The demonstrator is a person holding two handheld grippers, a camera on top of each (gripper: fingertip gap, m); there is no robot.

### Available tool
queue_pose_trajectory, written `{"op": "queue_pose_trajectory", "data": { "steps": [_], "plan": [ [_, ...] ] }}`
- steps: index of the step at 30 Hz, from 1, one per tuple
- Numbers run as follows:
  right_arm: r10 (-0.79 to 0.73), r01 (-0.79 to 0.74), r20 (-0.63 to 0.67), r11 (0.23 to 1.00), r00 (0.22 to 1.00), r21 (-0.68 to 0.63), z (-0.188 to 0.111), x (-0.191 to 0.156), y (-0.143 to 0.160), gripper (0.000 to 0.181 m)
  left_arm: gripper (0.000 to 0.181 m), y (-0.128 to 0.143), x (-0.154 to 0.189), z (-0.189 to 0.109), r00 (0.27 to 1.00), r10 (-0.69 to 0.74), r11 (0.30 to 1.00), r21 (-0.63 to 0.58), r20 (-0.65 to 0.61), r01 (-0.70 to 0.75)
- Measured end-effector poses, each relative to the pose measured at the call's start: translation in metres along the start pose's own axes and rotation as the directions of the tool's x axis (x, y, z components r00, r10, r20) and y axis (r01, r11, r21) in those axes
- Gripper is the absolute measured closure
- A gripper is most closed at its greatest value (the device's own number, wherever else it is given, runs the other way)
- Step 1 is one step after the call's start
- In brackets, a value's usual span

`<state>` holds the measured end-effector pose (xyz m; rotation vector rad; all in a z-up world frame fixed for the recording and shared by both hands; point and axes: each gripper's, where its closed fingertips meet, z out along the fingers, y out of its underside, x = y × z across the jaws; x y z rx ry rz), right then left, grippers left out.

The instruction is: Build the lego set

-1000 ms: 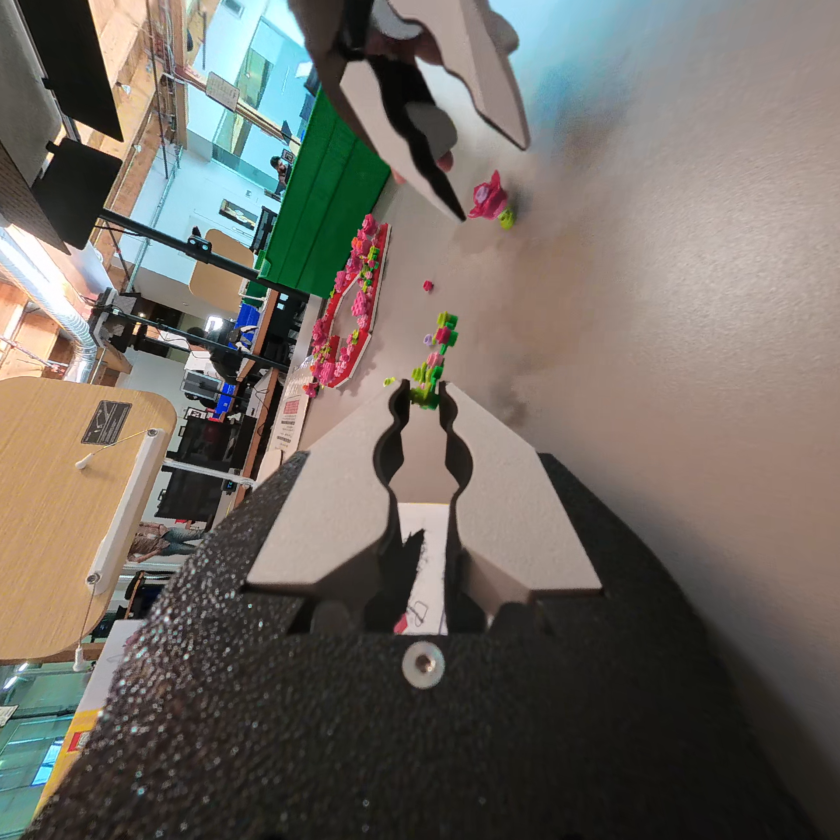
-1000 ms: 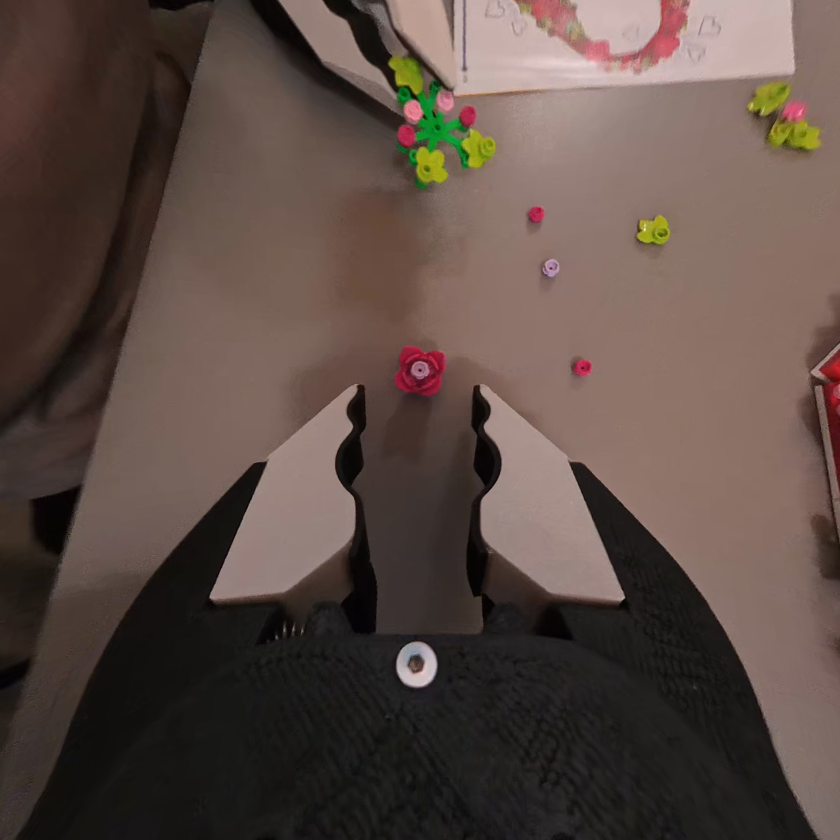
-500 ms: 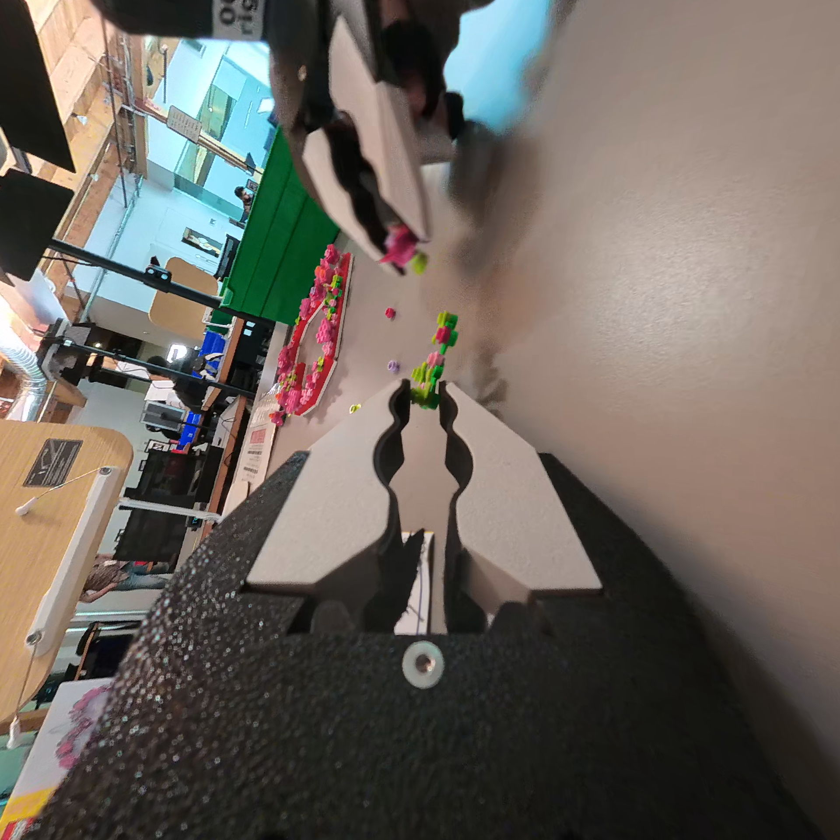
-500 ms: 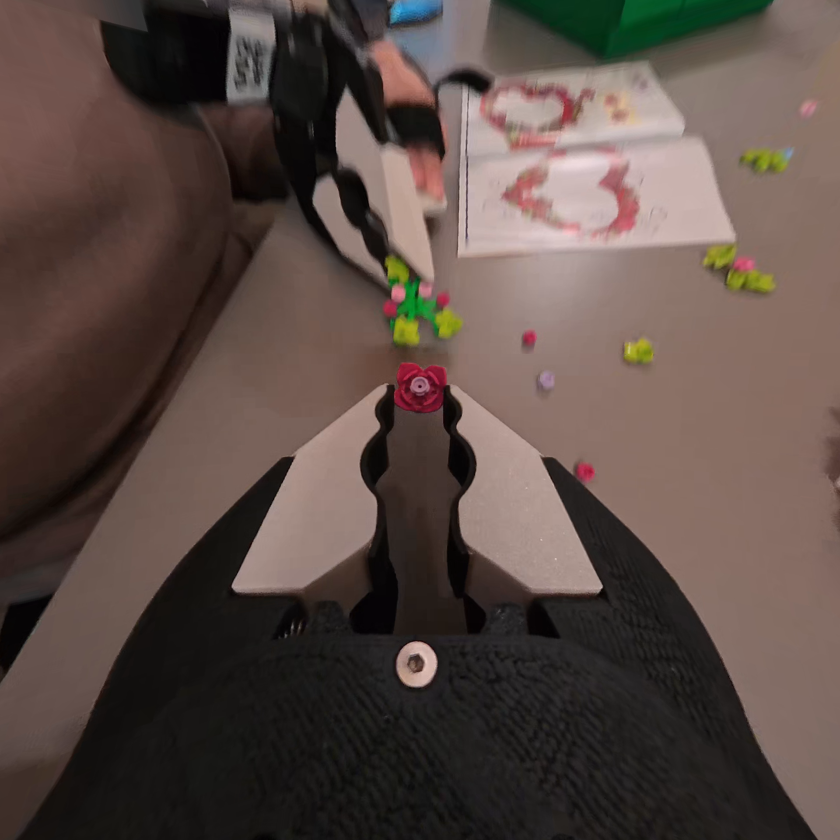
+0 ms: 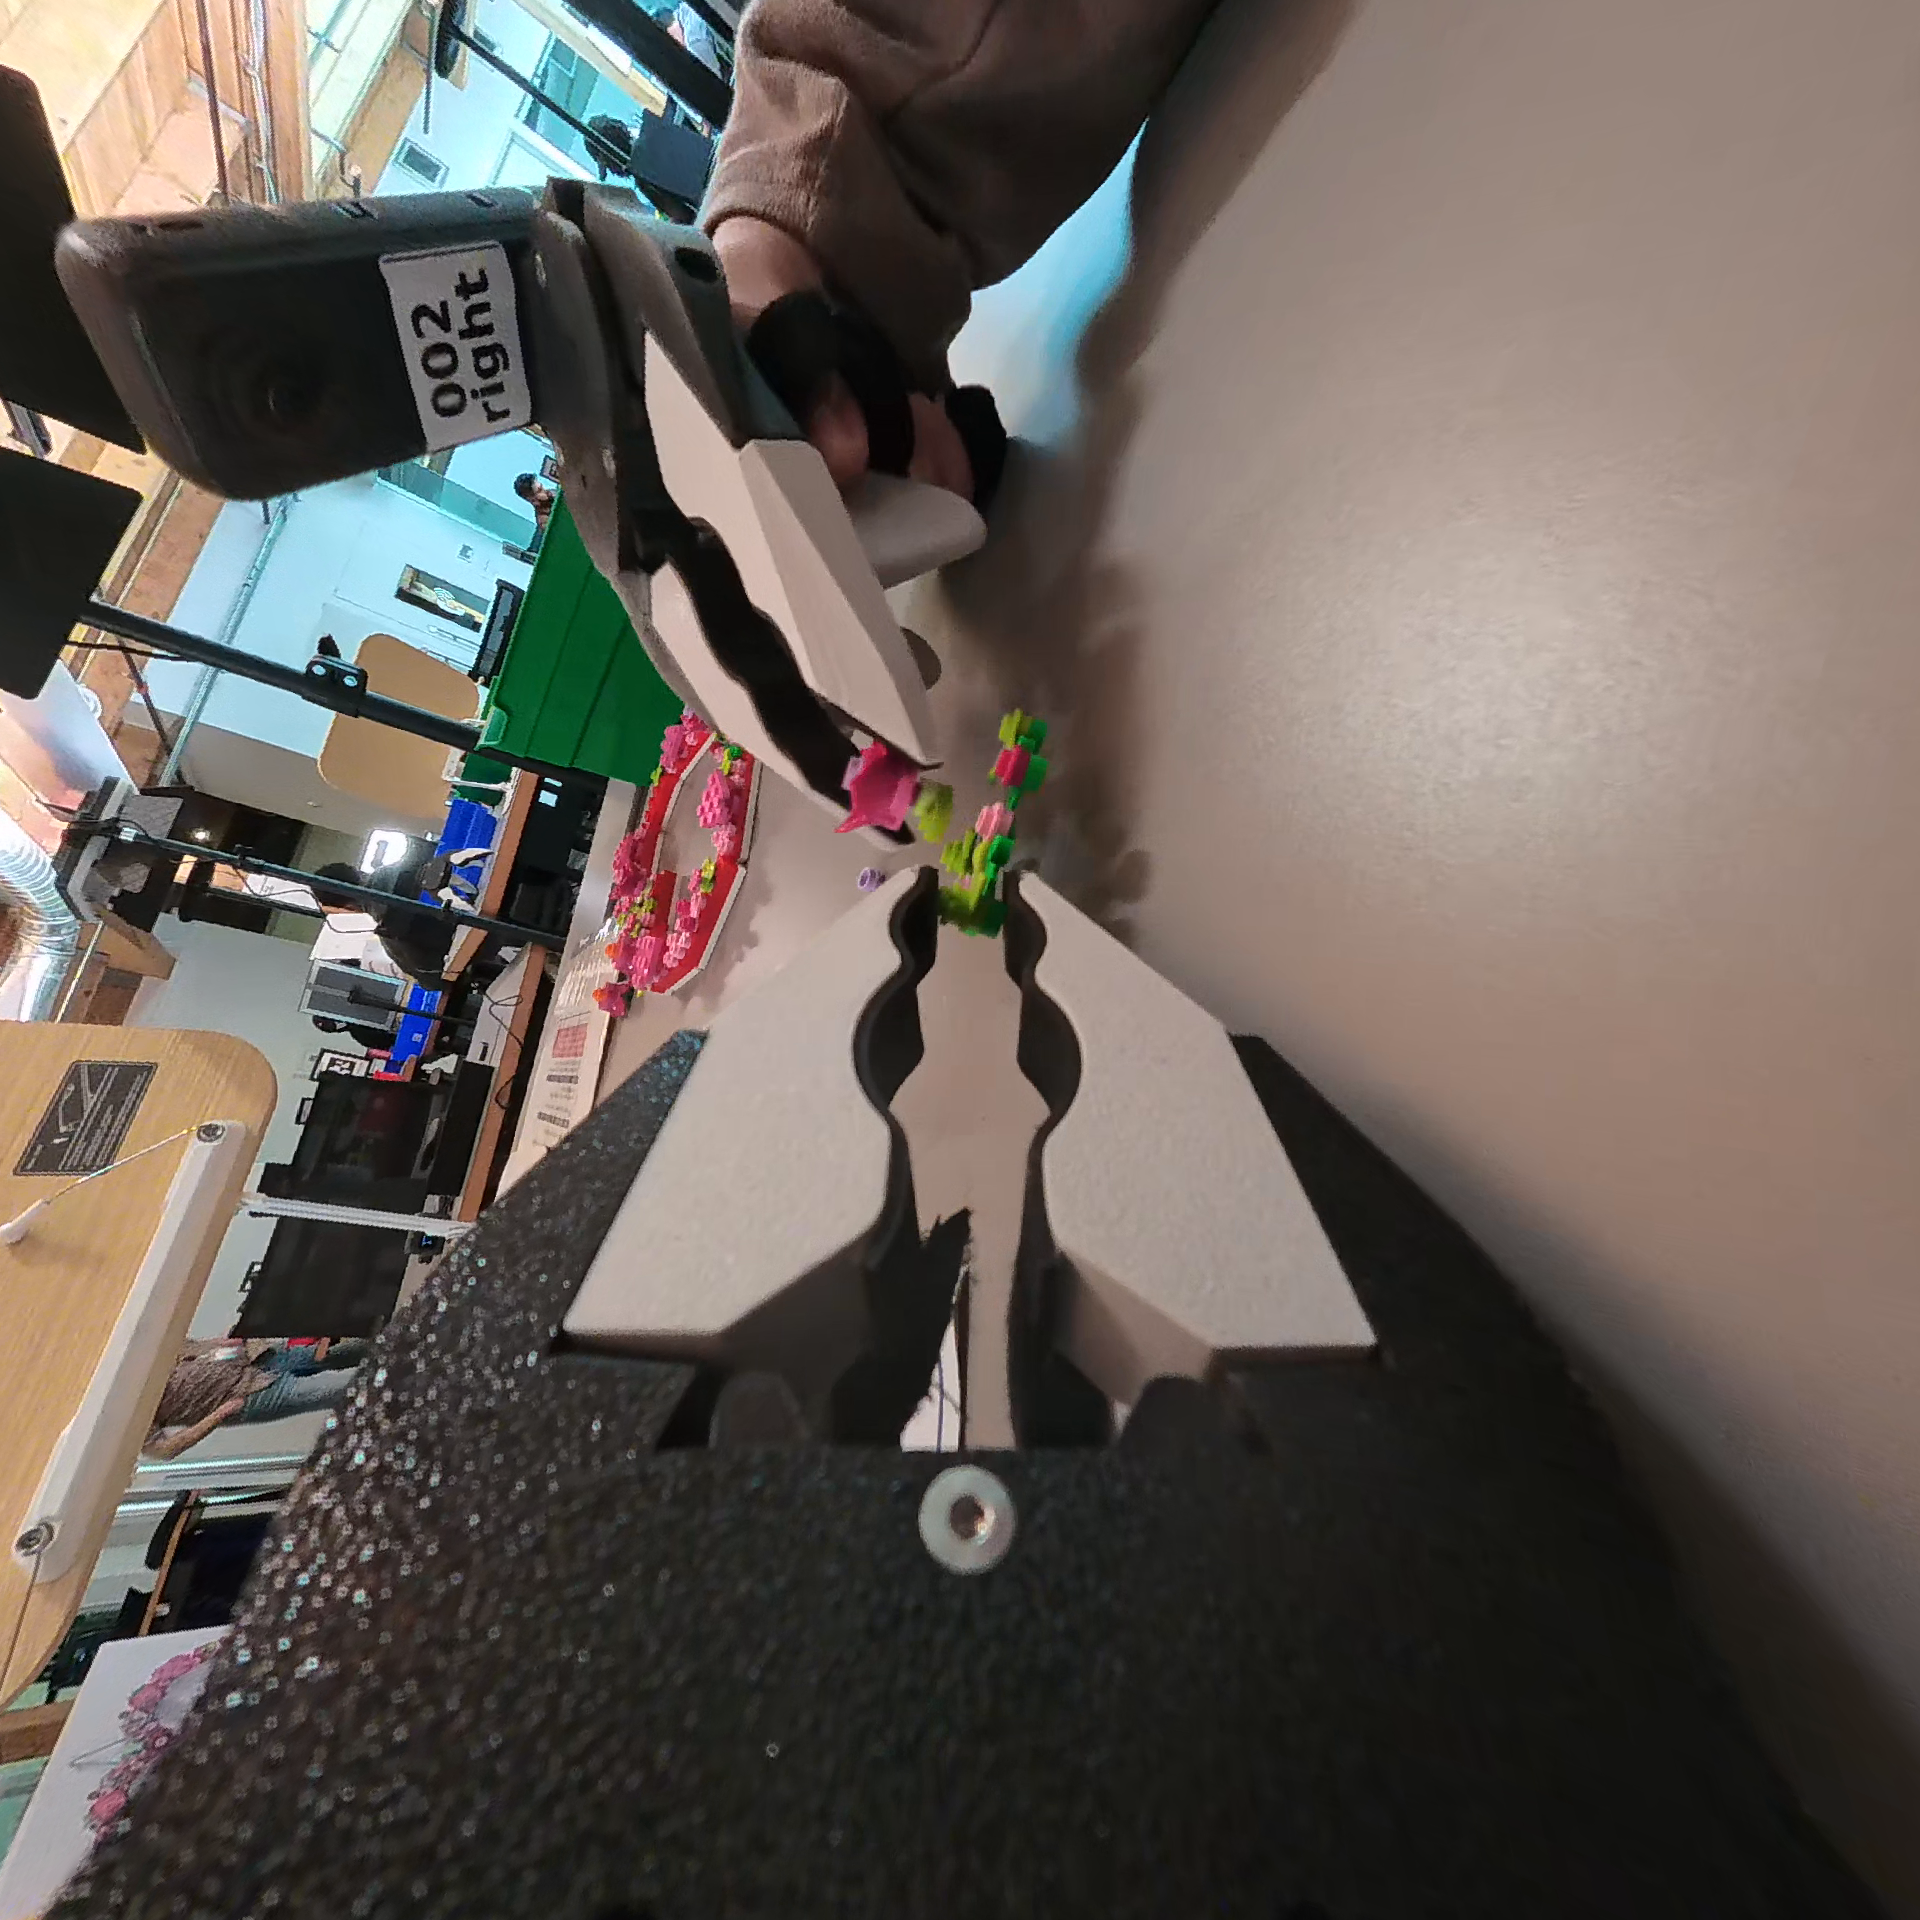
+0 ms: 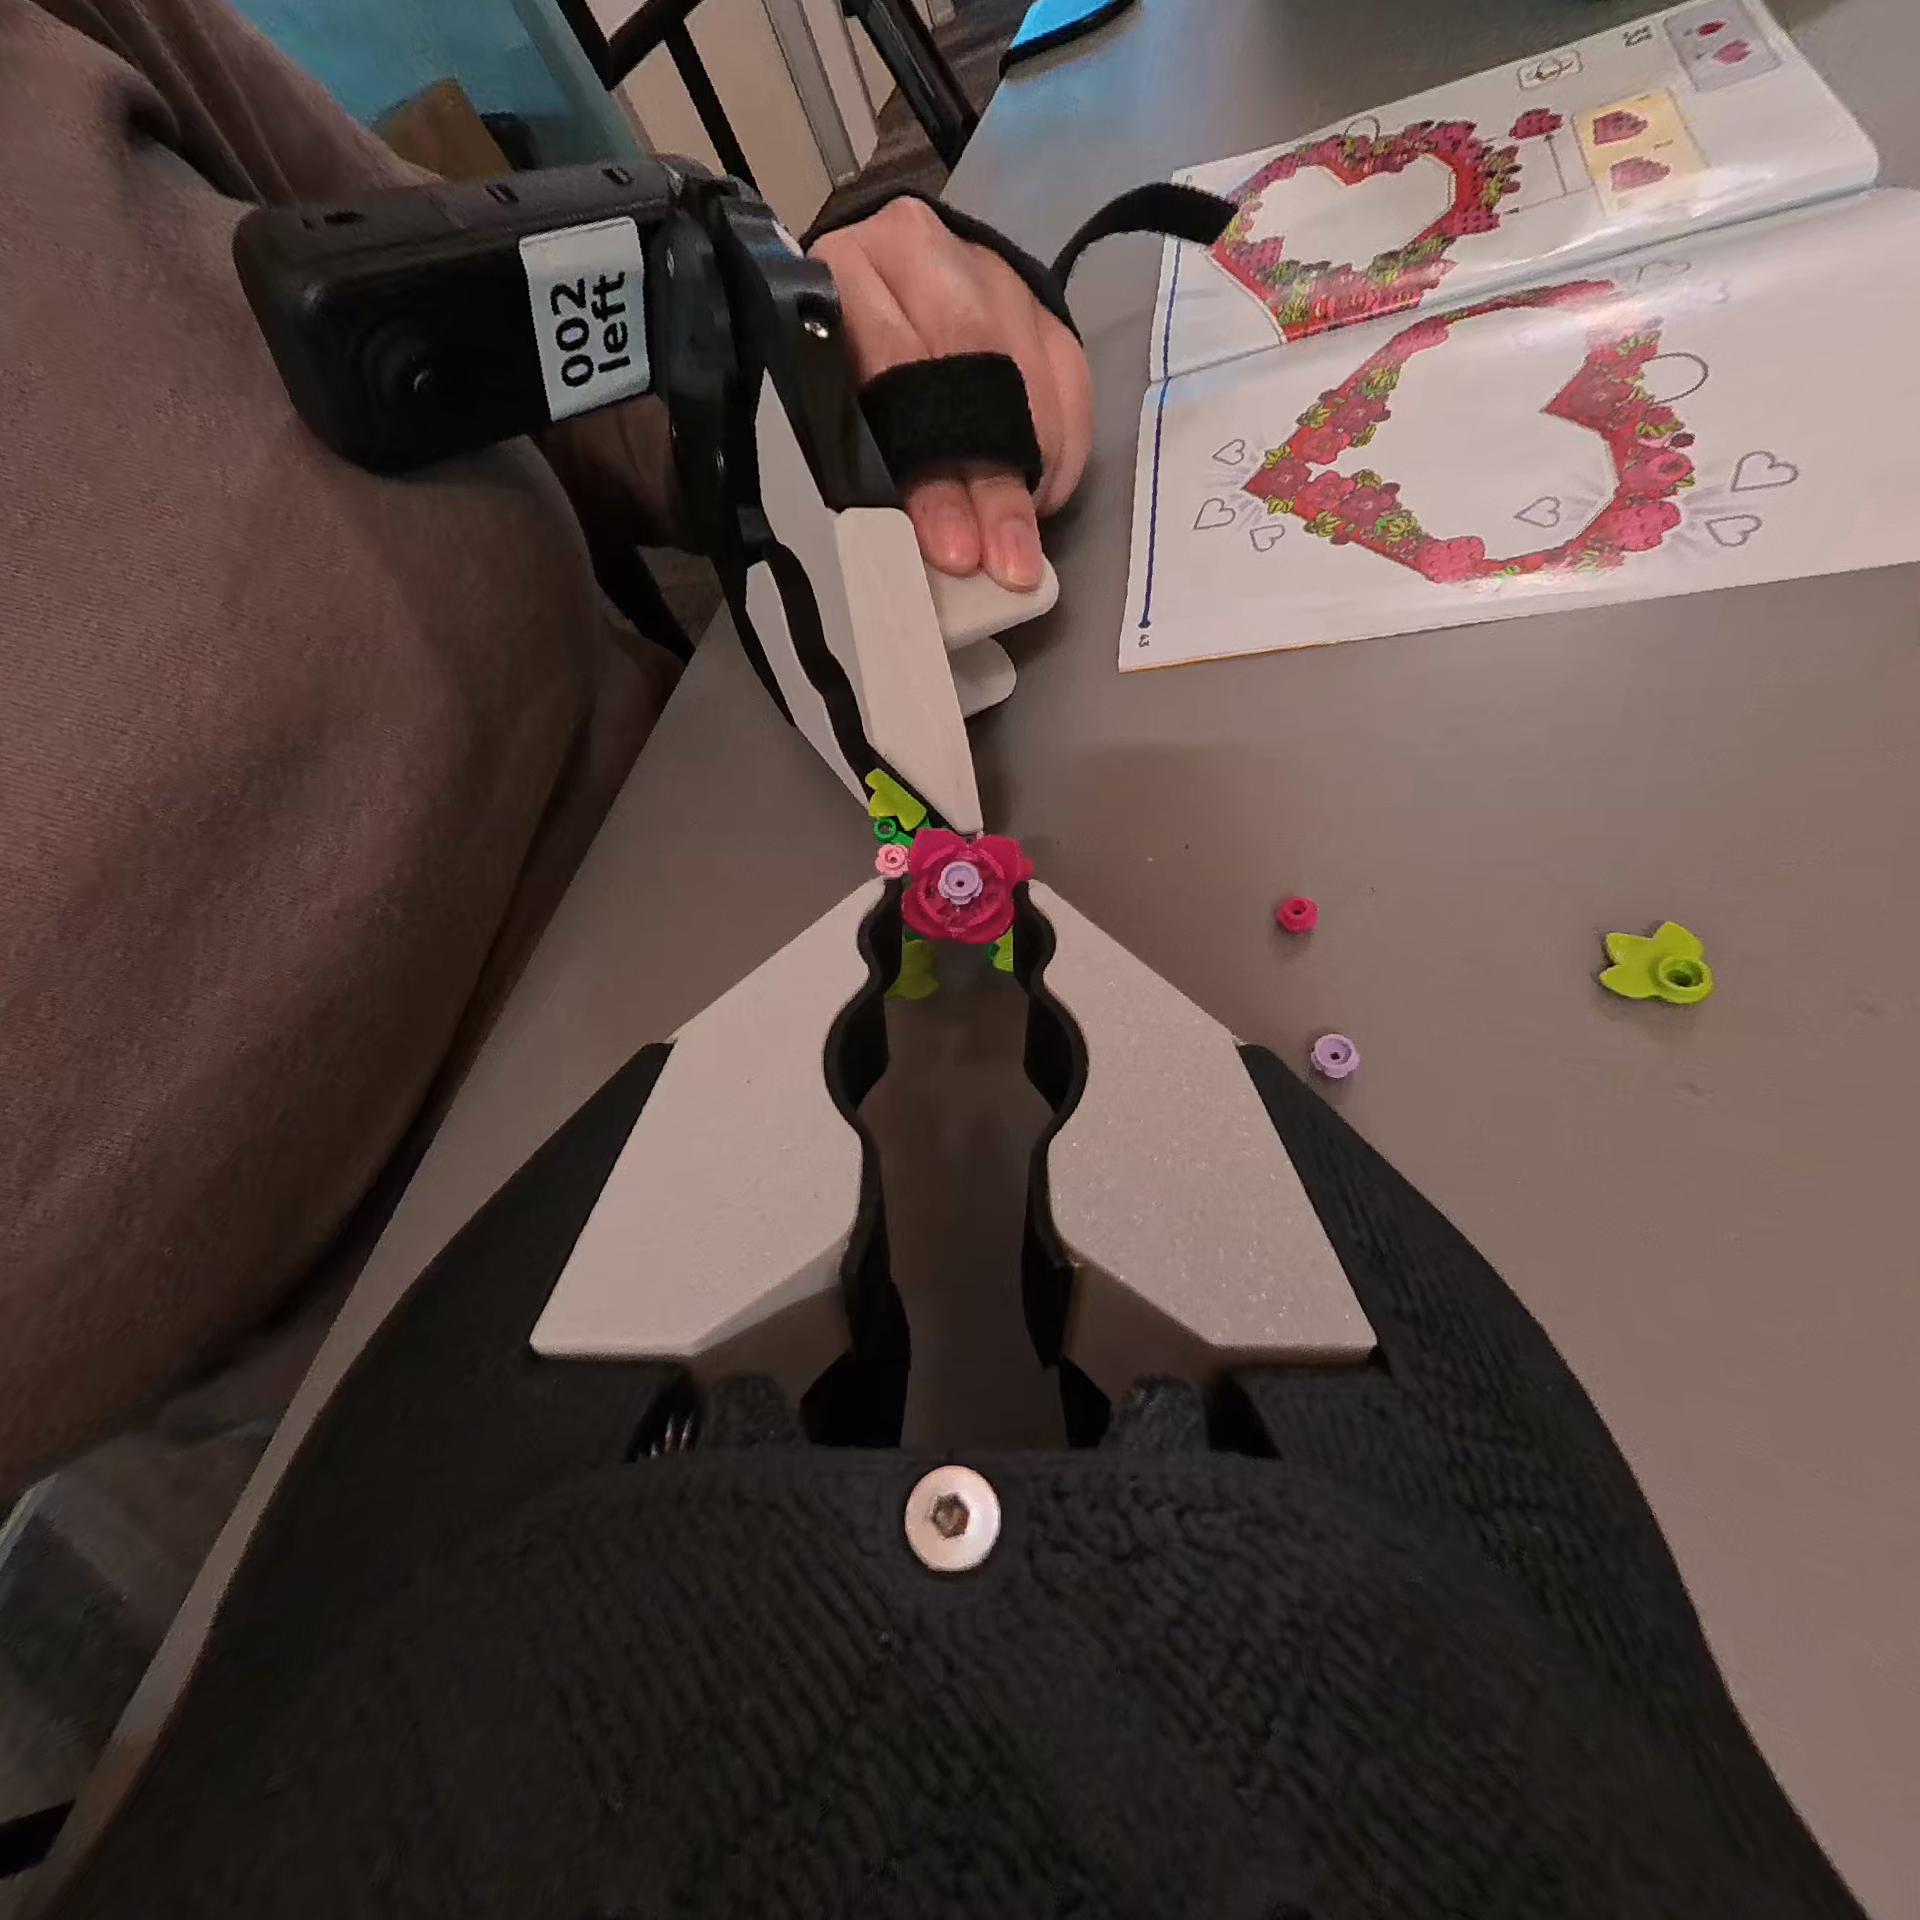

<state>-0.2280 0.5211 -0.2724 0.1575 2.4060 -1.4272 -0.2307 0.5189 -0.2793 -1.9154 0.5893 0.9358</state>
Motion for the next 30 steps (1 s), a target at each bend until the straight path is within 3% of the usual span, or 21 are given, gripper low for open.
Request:
{"op": "queue_pose_trajectory", "data": {
  "steps": [17, 30],
  "plan": [
    [0.031, -0.031, 0.003, 0.996, 1.0, -0.084, 0.009, 0.002, 0.01, 0.162, 0.17, 0.003, 0.0, 0.0, 0.999, 0.023, 1.0, -0.001, -0.03, -0.023],
    [0.007, -0.01, -0.025, 0.992, 1.0, -0.122, 0.012, 0.004, 0.015, 0.162, 0.166, -0.001, 0.005, 0.004, 0.986, 0.124, 0.99, 0.081, -0.108, -0.116]
  ]
}}
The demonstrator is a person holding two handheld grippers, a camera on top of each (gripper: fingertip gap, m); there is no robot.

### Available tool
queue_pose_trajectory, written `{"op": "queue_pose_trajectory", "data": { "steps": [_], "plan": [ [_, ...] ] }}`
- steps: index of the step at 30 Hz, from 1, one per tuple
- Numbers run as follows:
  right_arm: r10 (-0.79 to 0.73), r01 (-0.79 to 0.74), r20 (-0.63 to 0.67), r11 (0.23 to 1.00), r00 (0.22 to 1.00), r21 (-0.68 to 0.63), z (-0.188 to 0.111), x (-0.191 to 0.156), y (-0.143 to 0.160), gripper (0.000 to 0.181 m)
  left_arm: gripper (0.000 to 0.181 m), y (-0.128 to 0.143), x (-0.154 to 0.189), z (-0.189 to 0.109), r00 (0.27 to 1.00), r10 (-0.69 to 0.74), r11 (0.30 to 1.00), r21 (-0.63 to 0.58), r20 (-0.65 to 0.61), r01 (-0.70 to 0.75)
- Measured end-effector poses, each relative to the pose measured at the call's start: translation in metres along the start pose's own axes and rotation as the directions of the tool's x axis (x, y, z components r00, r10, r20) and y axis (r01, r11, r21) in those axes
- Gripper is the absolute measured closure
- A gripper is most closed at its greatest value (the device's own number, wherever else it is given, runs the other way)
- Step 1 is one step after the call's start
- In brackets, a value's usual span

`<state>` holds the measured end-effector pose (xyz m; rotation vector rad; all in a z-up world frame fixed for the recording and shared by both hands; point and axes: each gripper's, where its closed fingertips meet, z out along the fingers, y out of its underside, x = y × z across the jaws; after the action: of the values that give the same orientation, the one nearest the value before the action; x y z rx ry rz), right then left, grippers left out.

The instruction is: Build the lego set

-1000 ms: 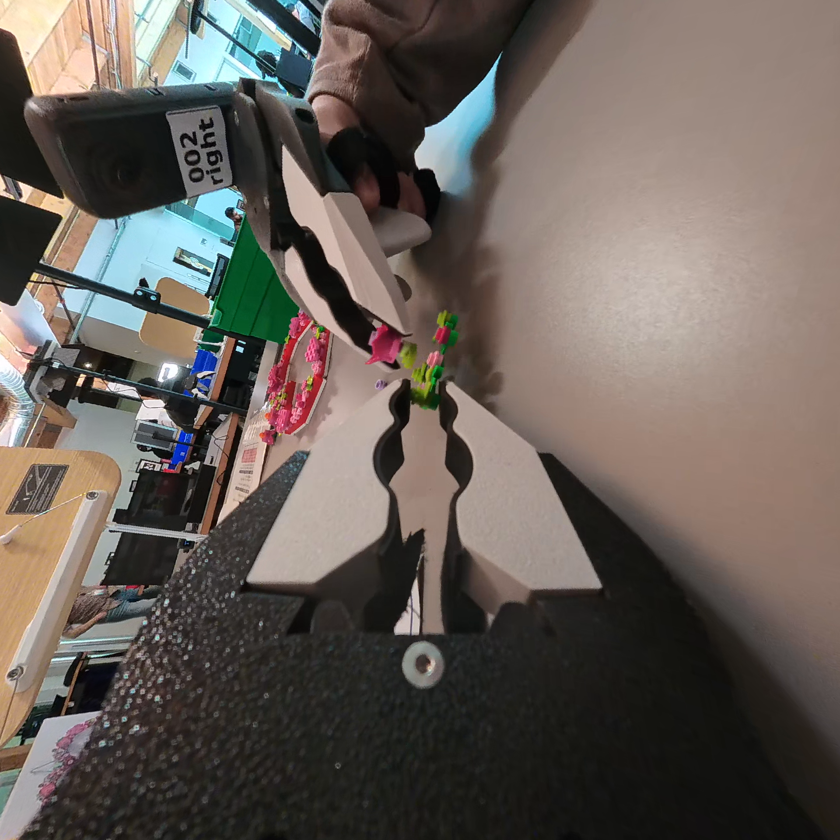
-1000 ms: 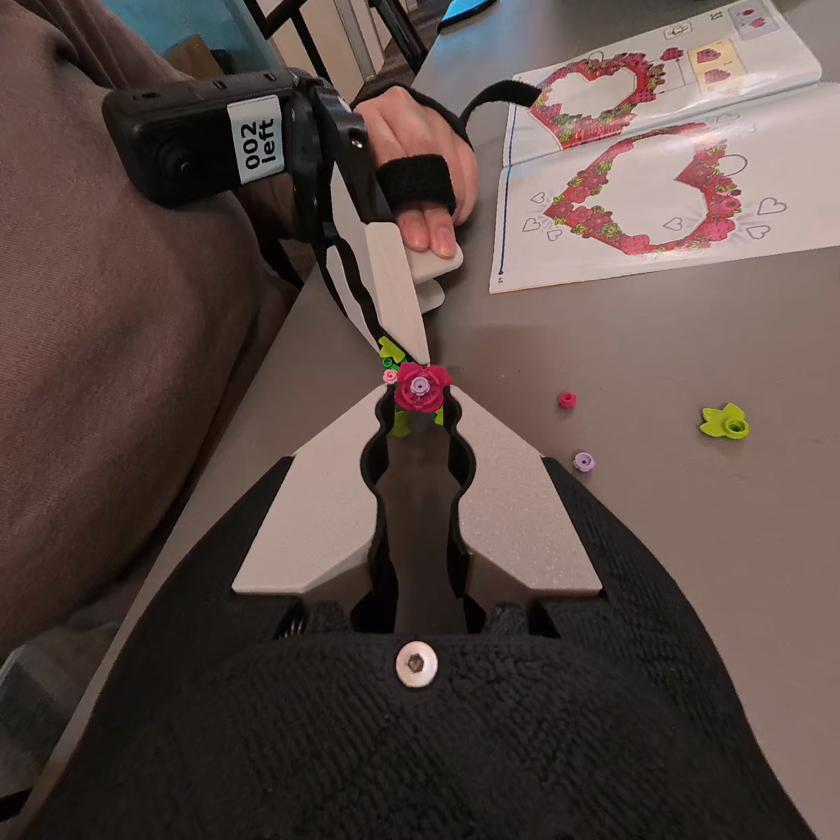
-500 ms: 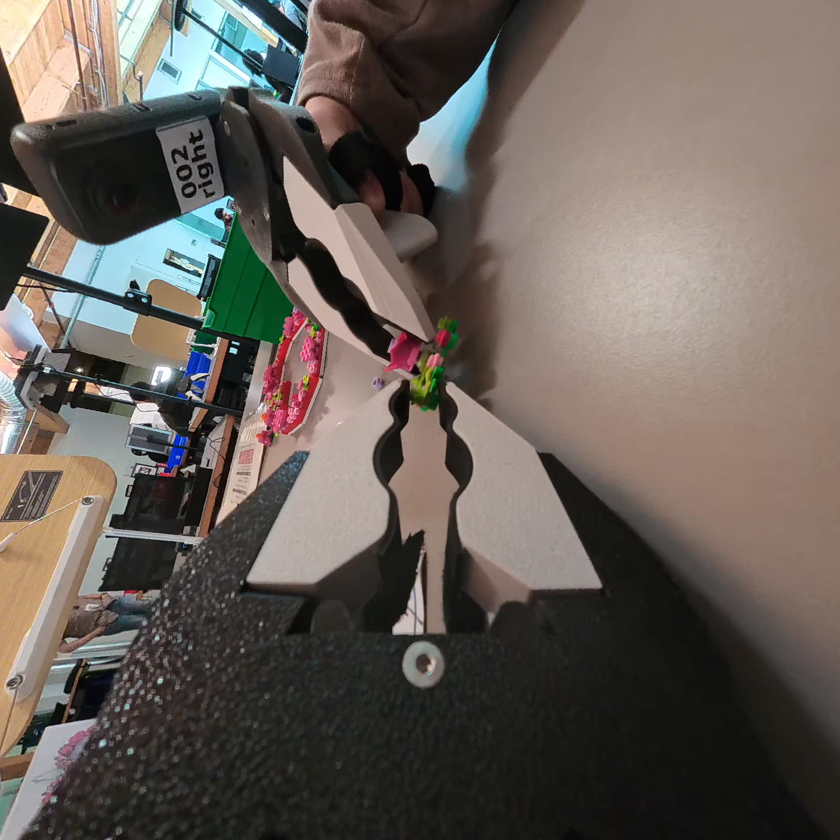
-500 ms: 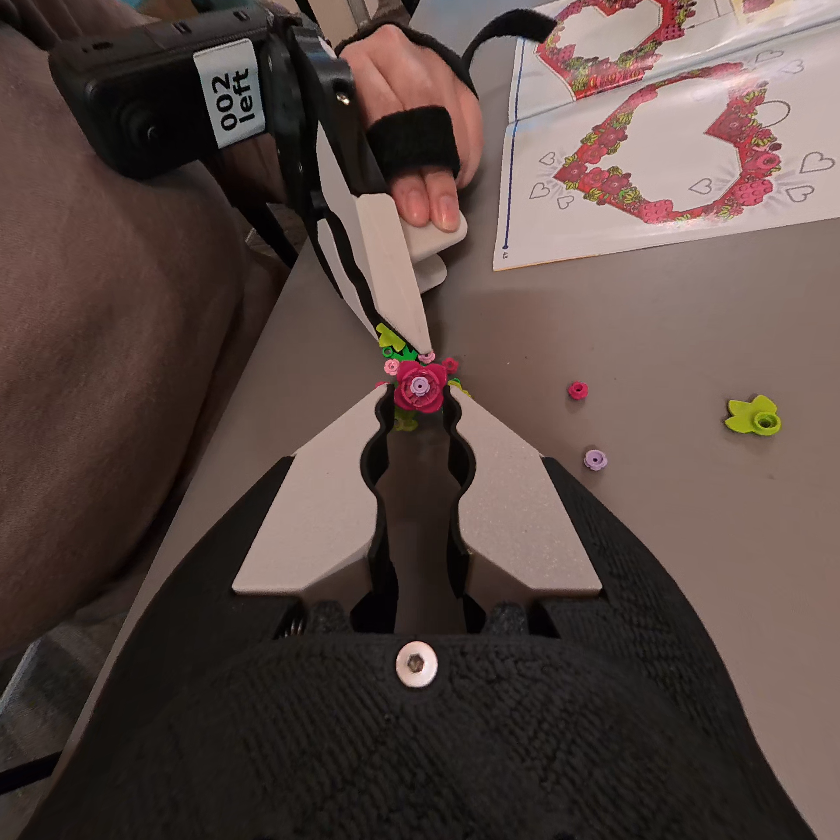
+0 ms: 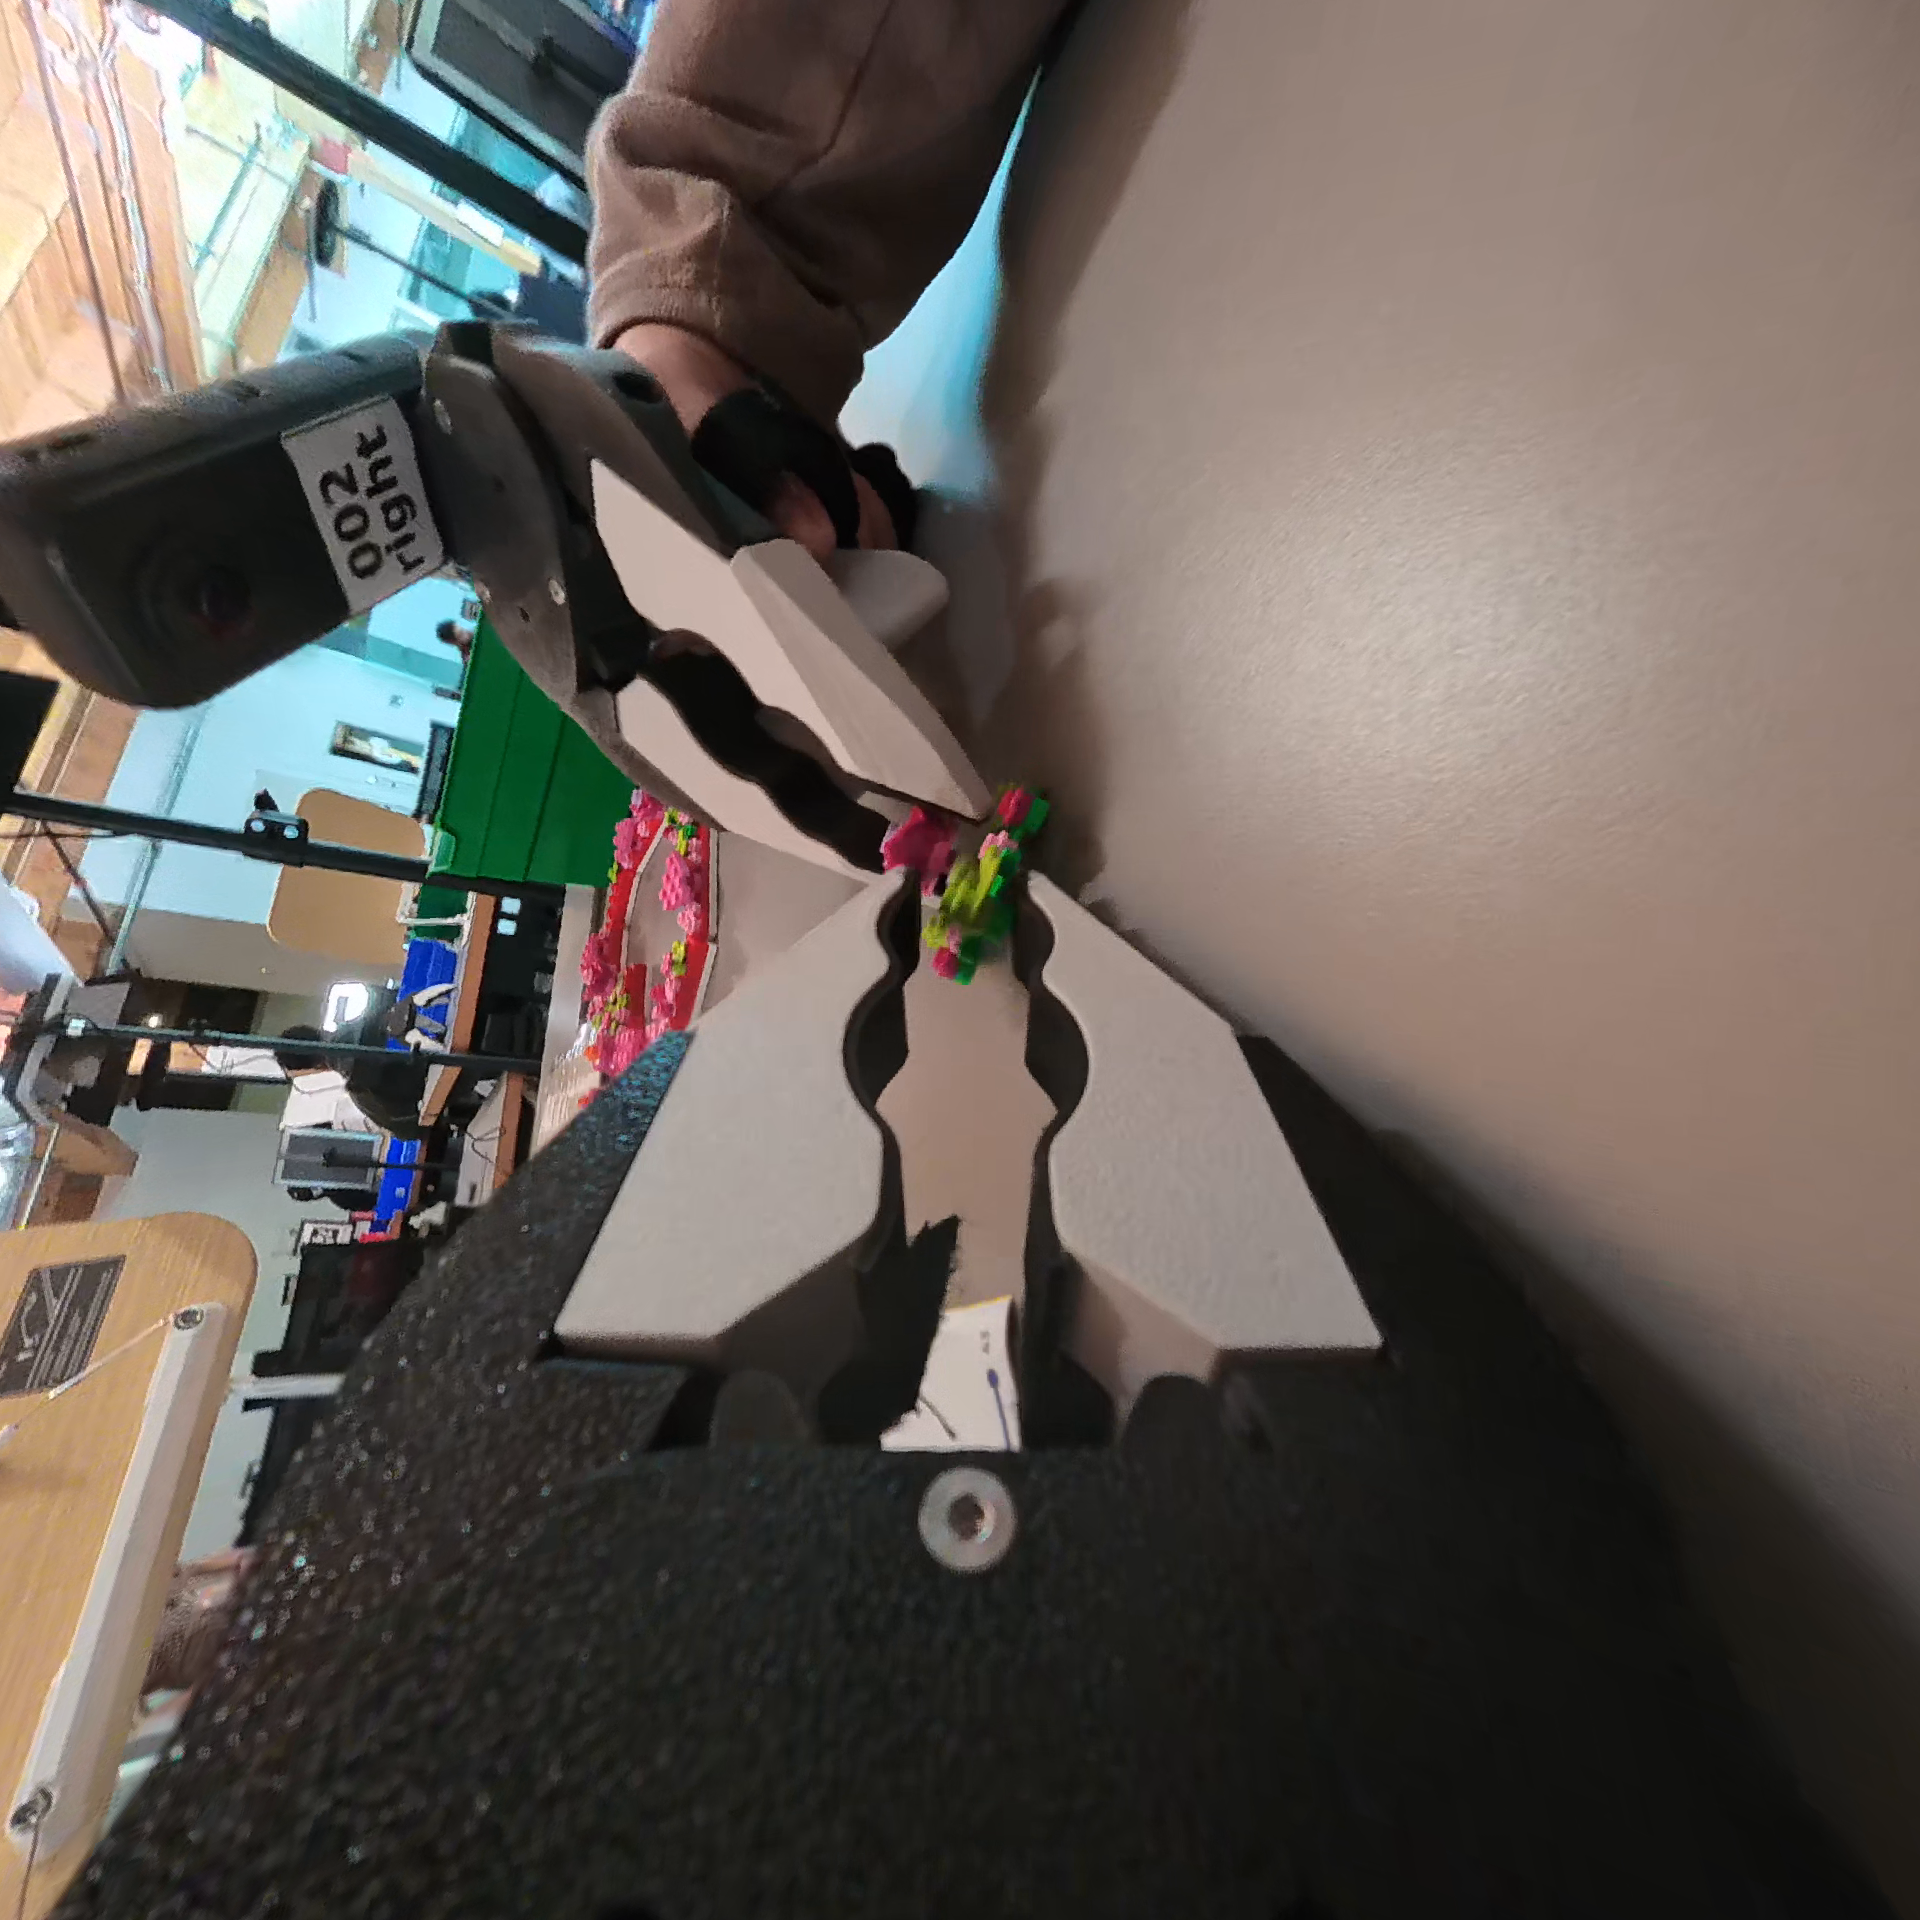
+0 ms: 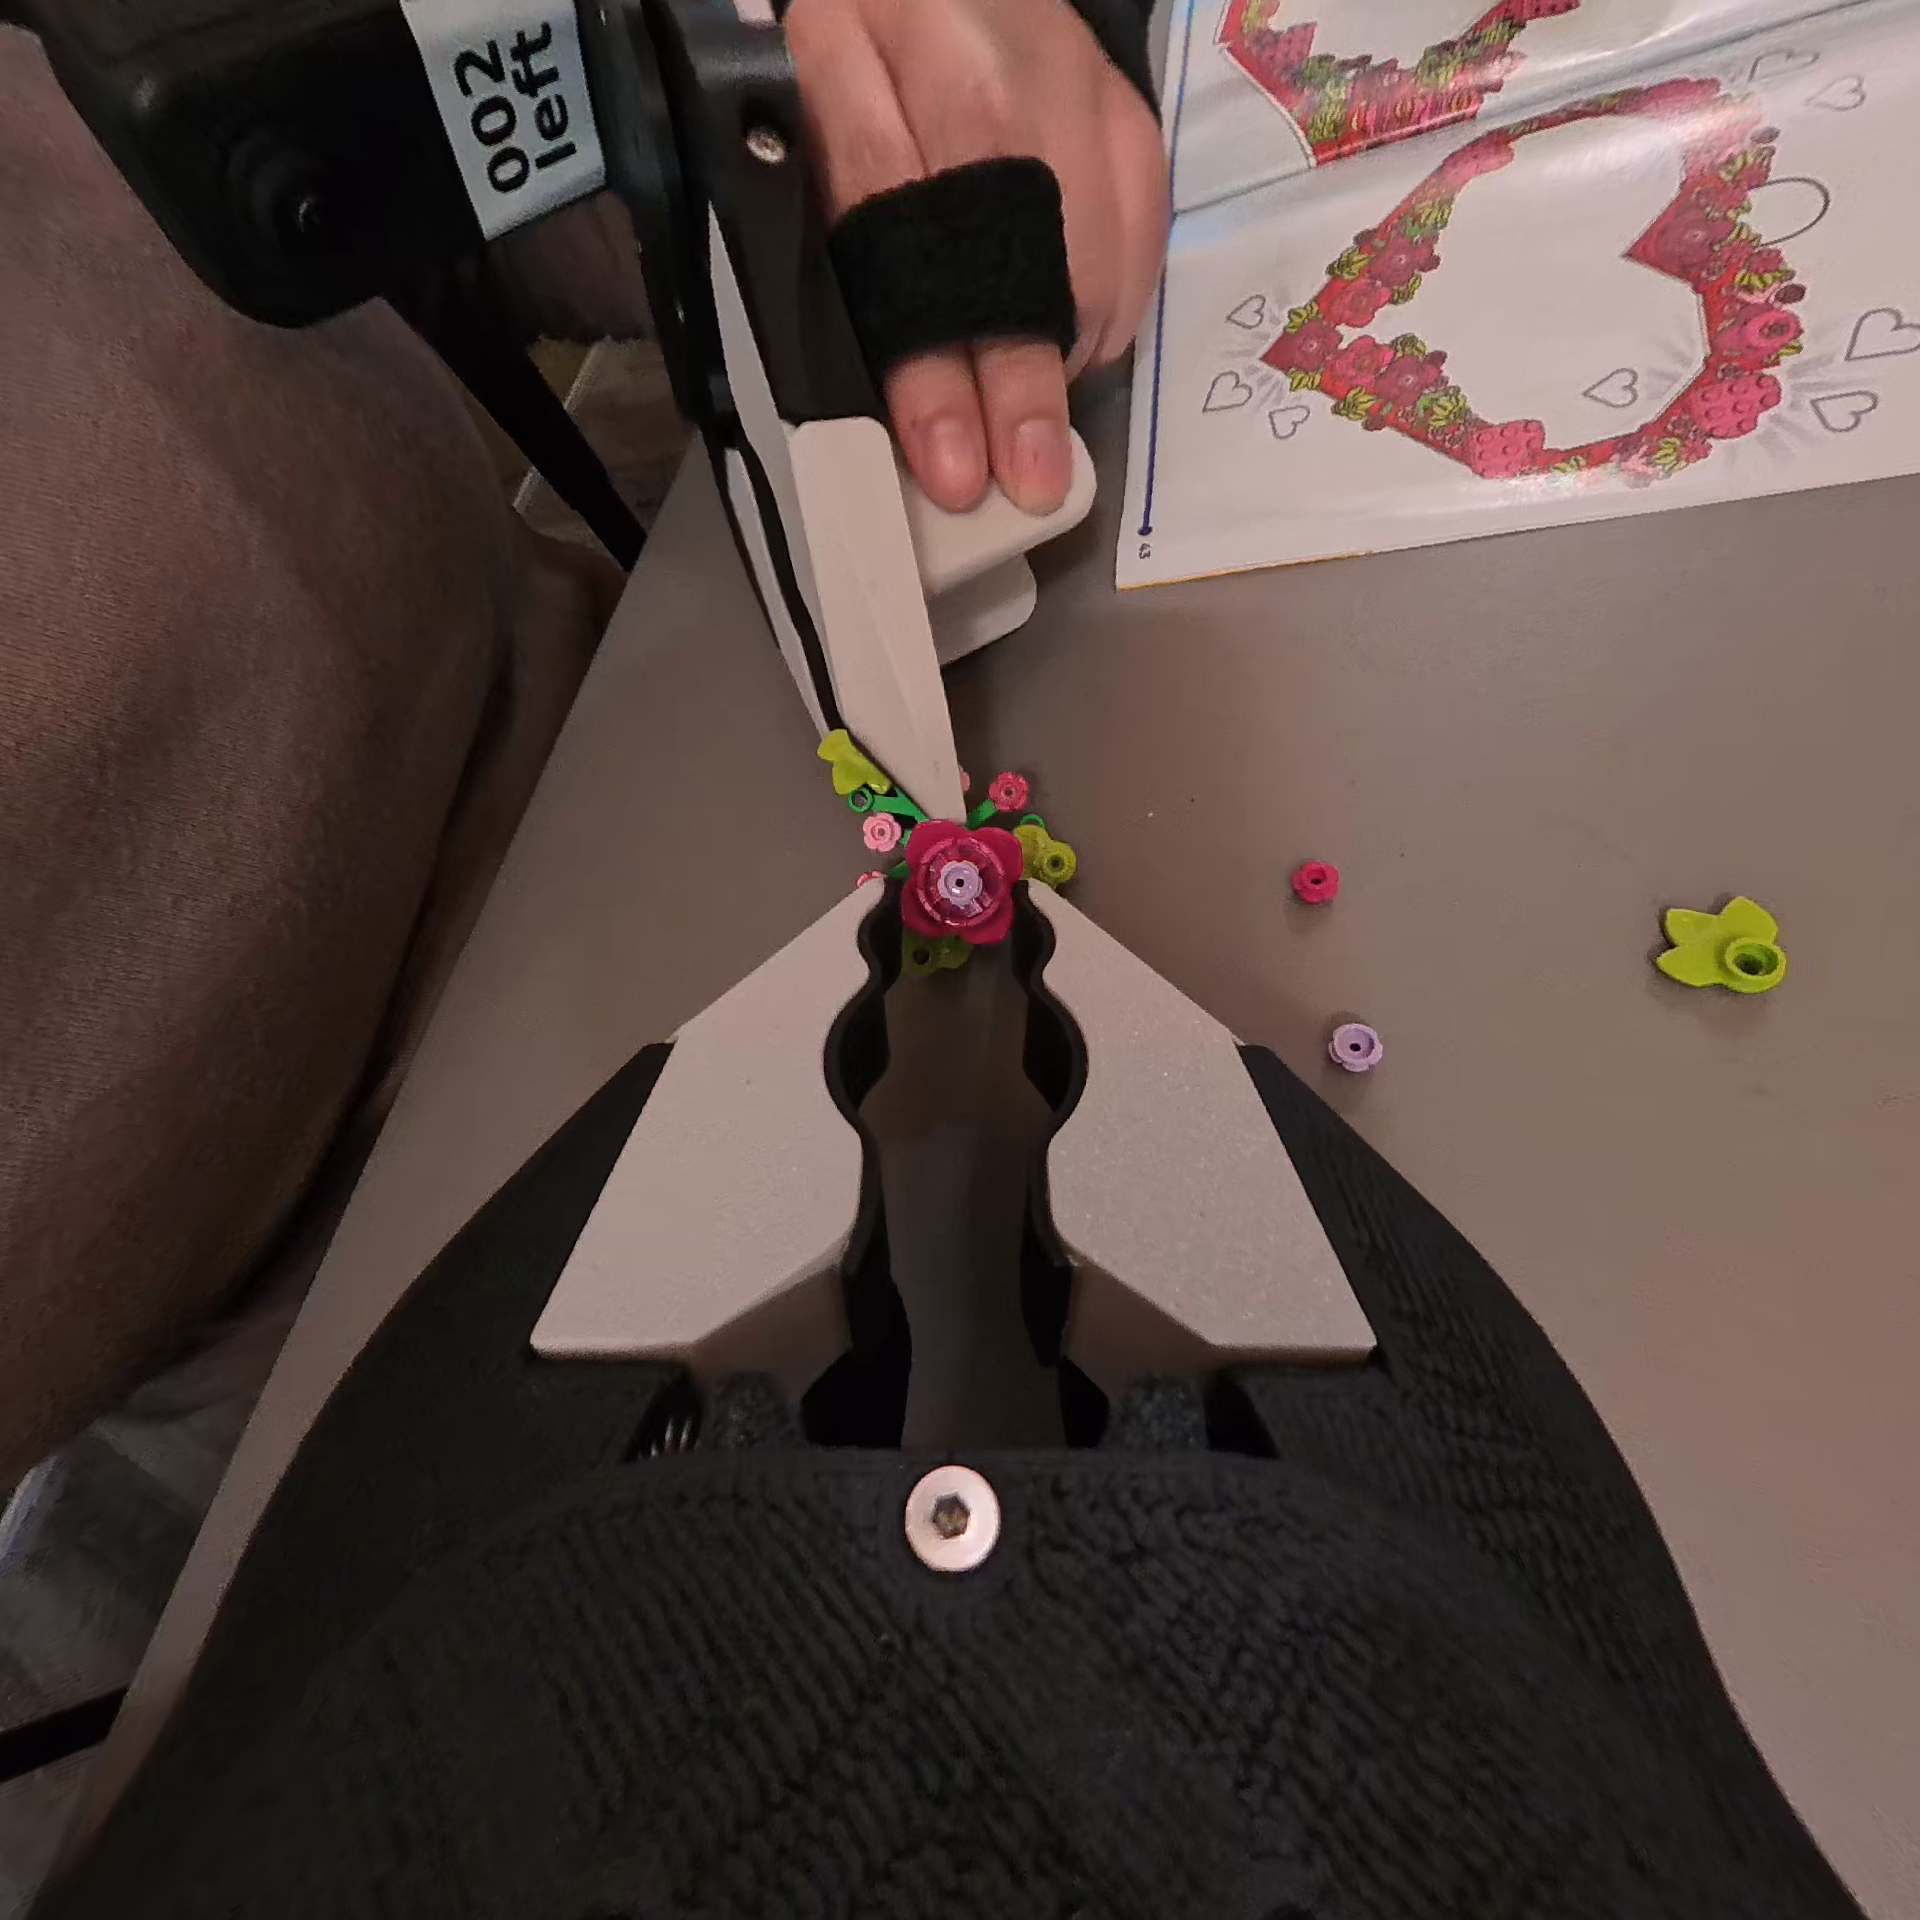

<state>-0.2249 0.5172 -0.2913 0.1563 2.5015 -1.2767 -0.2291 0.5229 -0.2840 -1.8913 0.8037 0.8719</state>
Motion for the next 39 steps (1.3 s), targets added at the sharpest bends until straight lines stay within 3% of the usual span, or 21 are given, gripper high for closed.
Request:
{"op": "queue_pose_trajectory", "data": {
  "steps": [11, 24, 39],
  "plan": [
    [-0.081, 0.079, -0.036, 0.996, 0.996, -0.032, 0.001, 0.001, 0.003, 0.162, 0.171, -0.001, 0.009, 0.001, 0.992, 0.105, 0.994, 0.035, -0.072, -0.103],
    [-0.203, 0.202, -0.077, 0.979, 0.976, -0.014, -0.002, 0.003, -0.003, 0.163, 0.17, 0.0, 0.004, 0.0, 0.999, 0.038, 0.999, 0.038, -0.035, -0.036],
    [-0.122, 0.124, -0.044, 0.991, 0.992, 0.043, -0.007, 0.006, -0.01, 0.162, 0.168, 0.002, -0.002, -0.003, 0.997, -0.075, 0.995, 0.061, 0.006, 0.075]
  ]
}}
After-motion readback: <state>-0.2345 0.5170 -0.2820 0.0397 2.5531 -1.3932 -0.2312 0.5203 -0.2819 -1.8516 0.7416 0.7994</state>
